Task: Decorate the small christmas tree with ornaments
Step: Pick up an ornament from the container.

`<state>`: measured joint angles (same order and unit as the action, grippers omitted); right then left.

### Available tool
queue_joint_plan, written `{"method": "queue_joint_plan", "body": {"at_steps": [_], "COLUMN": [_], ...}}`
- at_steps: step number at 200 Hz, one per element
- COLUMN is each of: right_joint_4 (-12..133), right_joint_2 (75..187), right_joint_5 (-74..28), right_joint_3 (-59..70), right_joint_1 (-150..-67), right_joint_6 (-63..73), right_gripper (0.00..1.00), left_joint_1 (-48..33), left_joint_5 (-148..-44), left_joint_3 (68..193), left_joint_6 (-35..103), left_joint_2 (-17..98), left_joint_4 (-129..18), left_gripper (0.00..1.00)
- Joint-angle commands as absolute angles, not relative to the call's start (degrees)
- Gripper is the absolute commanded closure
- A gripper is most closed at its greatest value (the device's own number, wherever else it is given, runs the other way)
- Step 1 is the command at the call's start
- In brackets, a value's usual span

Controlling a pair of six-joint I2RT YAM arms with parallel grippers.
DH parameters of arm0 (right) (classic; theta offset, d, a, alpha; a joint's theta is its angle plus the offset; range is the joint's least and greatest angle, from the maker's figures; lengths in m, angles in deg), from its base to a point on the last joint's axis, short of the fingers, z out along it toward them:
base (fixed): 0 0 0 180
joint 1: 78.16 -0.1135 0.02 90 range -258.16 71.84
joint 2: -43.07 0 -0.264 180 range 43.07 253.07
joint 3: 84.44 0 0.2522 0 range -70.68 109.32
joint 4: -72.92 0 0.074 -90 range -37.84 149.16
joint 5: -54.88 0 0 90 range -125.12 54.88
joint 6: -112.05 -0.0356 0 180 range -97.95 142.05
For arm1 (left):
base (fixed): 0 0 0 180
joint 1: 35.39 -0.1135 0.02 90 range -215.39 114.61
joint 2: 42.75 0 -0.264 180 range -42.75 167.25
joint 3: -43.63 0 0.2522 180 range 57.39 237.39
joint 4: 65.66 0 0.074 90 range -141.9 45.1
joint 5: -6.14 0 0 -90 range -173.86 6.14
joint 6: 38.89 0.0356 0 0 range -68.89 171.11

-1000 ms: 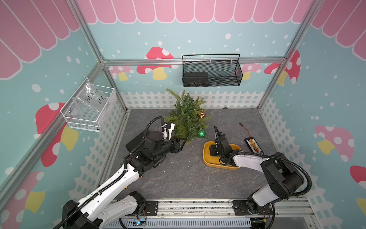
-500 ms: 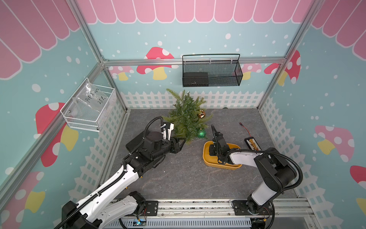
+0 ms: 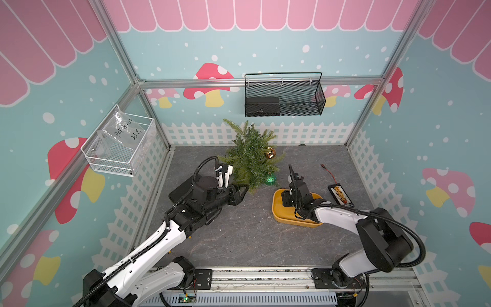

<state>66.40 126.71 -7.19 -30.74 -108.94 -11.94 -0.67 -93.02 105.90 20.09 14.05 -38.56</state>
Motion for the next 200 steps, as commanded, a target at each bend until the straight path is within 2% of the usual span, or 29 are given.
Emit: {"method": "queue_joint_plan", "body": {"at_steps": [1, 38, 74, 136, 170, 200], "right_joint_4": [66.18, 67.83, 69.34, 76.42, 78.56, 80.5], "right_joint_2": [120.12, 108.71, 103.1, 102.42, 102.66, 103.9], "right_joint_5": [-4.98, 2.07, 8.3, 19.94, 23.16, 24.72], "right_joint_3": [-32.67, -34.12, -30.87, -23.15, -18.6, -14.9], "right_joint_1": [-107.9, -106.43, -106.35, -106.29, -106.41, -106.51], "right_joint_6": [-12.96, -15.11, -17.5, -21.68, -21.51, -21.21], "right_gripper": [0.67, 0.66, 0.66, 0.65, 0.65, 0.65], "left_joint_1": [-0.87, -0.85, -0.89, -1.54, -6.87, -7.71], "left_joint_5": [-93.15, -95.22, -97.7, -98.39, -103.18, -101.85], "left_joint_3": [107.05, 107.89, 108.32, 109.58, 108.02, 109.41], "left_joint_6": [20.54, 19.57, 18.11, 15.21, 9.58, 10.92], "left_joint_2": [14.12, 14.3, 14.62, 14.16, 13.11, 11.63], "left_joint_4": [-38.37, -40.29, -43.65, -45.8, -50.96, -48.13], "left_gripper": [0.49, 0.49, 0.49, 0.49, 0.5, 0.5]}}
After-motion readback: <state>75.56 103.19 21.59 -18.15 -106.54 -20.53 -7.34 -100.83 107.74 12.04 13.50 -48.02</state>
